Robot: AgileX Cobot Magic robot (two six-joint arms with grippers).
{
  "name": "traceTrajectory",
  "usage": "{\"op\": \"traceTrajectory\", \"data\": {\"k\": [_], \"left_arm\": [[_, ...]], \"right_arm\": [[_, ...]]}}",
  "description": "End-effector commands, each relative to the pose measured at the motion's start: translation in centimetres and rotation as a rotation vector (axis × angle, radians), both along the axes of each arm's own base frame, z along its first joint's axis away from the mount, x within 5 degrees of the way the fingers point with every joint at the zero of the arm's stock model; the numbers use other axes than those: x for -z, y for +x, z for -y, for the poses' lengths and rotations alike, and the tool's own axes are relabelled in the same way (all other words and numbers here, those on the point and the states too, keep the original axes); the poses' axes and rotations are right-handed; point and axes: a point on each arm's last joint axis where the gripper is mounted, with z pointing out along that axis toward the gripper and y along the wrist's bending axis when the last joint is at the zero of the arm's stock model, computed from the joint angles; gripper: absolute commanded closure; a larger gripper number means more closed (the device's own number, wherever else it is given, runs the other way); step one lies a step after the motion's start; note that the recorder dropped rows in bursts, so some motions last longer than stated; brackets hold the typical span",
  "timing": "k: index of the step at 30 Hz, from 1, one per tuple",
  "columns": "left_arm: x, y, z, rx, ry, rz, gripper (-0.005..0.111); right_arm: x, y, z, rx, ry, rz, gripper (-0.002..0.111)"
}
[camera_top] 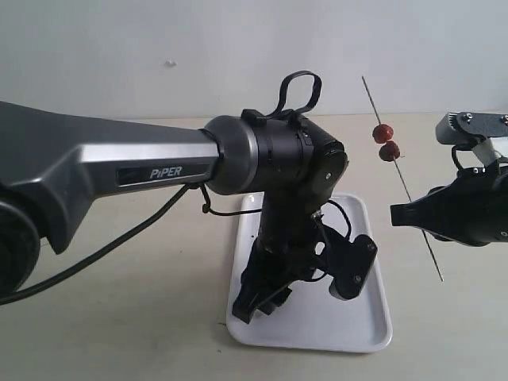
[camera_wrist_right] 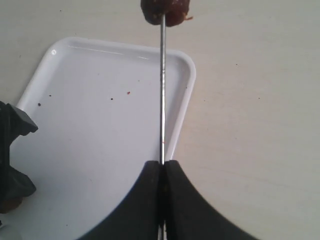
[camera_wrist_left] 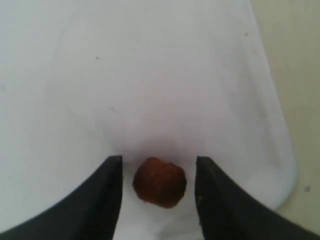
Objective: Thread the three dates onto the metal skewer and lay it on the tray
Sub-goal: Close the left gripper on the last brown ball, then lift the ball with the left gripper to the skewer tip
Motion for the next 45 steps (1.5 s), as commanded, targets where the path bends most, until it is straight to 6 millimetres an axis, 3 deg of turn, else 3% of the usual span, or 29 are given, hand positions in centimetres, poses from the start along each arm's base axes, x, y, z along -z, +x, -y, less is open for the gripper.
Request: {"op": "traceTrajectory", "data": {"k": [1,10,16,24,29,33,41,45], "left_arm": [[-0.2,-0.3,-0.2,0.007,0.033,-0.015,0.061],[-0.2,-0.1,-0.4,0.044,0.057,0.004,0.061],[-0.2,-0.3,-0.3,0.040,0.046,-0.011,0.077],[-0.2,-0.4,-0.2,0.034,0.034,-0.020,0.070],[-0.2,-0.4,-0.2,0.032,0.027,-0.022,0.092],[-0.2,-0.4,-0.3,0.033,0.045,-0.027,0.093],[-3.7,1.1,-1.3,-0.051,-0.059,0.032,0.093],[-6.2,2.8,-2.2,-0.163,-0.214,0.039,0.093]], "right_arm": [[-0.1,0.0,0.0,-0.006,-0.005,0.006,0.108],[-0.1,0.0,0.0,-0.006,-0.005,0.006,0.108],[-0.1,0.0,0.0,-0.006,-0.005,0.006,0.108],[-0.1,0.0,0.0,-0.006,-0.005,0.006,0.108],[-0.1,0.0,0.0,-0.006,-0.005,0.006,0.108],[-0.1,0.0,0.0,-0.006,-0.005,0.006,0.108],[-0.1,0.0,0.0,-0.006,-0.005,0.006,0.108],[-0.2,-0.1,-0.3,-0.036,0.022,0.002,0.108]]}}
